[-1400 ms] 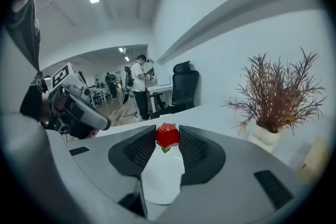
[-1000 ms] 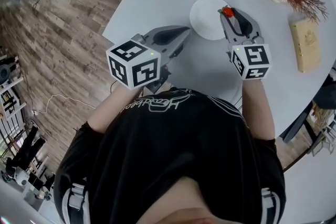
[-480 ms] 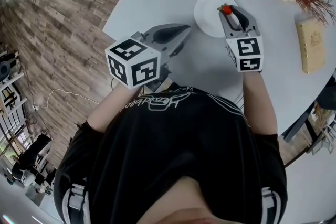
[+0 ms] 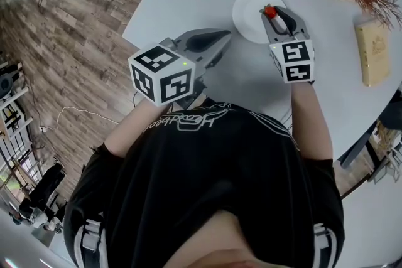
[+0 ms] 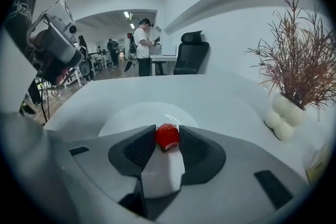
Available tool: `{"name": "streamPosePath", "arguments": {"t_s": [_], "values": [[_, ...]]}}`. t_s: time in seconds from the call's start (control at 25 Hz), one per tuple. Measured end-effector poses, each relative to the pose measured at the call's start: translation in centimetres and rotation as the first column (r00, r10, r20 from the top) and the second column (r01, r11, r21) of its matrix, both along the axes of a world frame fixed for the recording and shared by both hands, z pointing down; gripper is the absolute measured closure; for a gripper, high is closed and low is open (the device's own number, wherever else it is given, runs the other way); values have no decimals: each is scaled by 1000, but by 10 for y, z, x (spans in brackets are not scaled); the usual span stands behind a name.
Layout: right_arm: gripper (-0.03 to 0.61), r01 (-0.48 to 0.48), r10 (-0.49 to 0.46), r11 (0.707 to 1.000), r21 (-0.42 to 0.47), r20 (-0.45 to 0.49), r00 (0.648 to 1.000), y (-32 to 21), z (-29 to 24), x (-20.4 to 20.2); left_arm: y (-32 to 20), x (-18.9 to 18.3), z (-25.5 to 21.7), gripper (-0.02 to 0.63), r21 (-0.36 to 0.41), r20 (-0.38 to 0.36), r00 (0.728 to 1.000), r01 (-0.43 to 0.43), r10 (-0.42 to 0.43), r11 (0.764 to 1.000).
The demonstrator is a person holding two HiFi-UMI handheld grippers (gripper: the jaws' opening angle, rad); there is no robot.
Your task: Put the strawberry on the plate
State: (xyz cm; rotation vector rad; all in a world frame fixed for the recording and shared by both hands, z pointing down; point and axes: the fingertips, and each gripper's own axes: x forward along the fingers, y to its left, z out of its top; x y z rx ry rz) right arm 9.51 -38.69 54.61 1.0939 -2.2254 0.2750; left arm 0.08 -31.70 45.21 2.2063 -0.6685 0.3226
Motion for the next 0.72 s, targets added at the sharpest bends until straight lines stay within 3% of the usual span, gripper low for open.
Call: {"name": "streamPosePath", "arguments": {"t_s": [0.72], "values": [[436, 51, -52, 998, -40, -10, 999, 2, 4, -5, 4, -3, 1, 607, -2, -2, 1000, -2, 2, 1000]]}}
